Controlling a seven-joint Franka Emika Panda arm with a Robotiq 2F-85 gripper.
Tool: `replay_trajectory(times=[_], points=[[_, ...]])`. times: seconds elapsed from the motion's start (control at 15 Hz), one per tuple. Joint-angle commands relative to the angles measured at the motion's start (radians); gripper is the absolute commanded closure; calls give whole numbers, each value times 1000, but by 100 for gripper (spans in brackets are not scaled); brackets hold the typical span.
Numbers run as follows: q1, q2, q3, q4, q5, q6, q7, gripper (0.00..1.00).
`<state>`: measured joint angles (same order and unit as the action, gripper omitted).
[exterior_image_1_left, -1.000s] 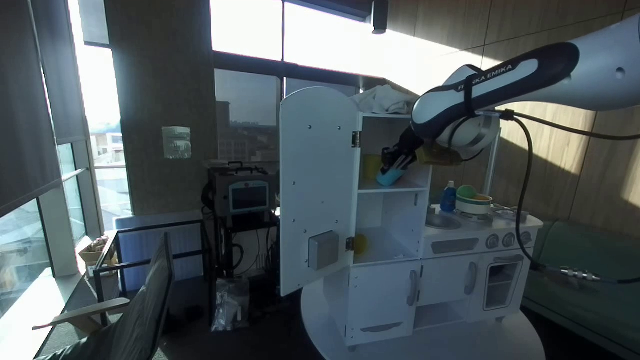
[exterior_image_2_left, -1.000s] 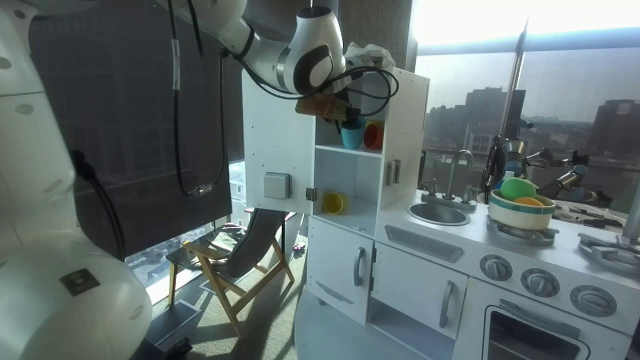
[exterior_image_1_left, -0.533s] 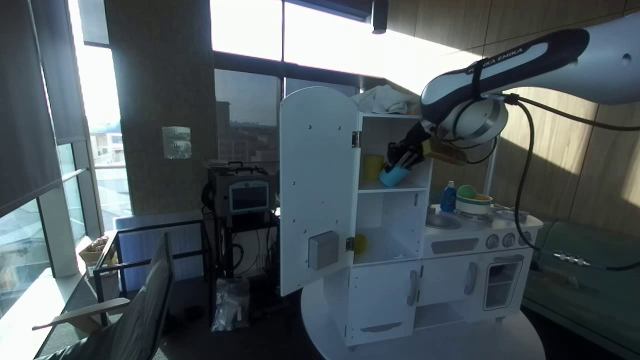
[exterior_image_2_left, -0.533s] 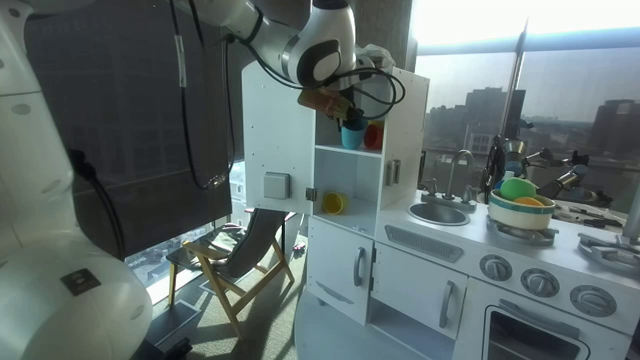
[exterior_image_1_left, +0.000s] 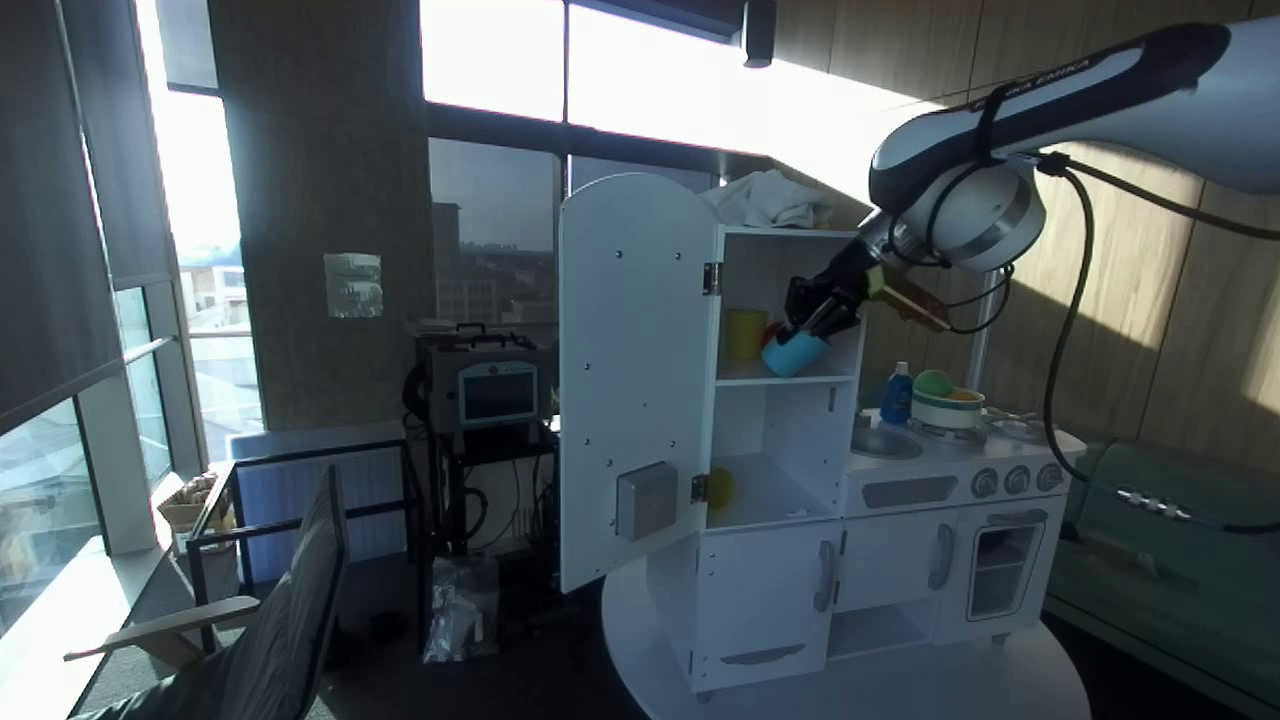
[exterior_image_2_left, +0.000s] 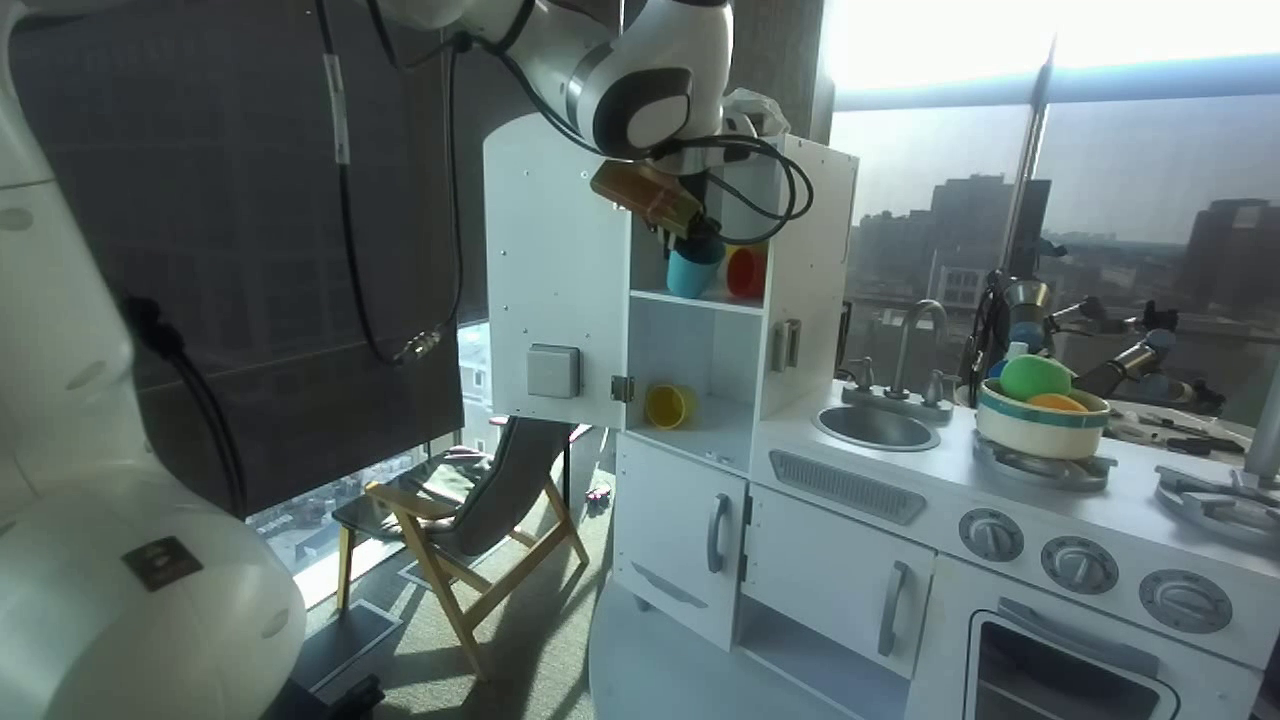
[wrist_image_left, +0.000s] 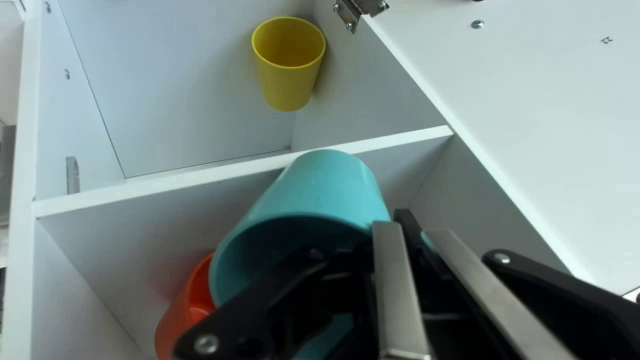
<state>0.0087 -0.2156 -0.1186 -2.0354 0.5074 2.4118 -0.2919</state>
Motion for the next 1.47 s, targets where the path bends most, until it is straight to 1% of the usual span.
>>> replay_trajectory(times=[0.0, 0.13, 0.47, 0.67, 0.93, 1.13, 1.33, 1.4], points=[[8, -68, -17, -32, 15, -72, -25, 91], [3, -100, -22, -48, 1, -117, -19, 92], [-23, -186, -55, -80, -46, -236, -1, 90], [-47, -216, -94, -95, -46, -270, 6, 91], [-84, -198, -159, -84, -33, -293, 15, 91], [-103, -151, -179, -58, -27, -219, 27, 92], [-110, -82, -177, -13, -39, -149, 47, 92], [-116, -53, -168, 0, -57, -109, 58, 92]])
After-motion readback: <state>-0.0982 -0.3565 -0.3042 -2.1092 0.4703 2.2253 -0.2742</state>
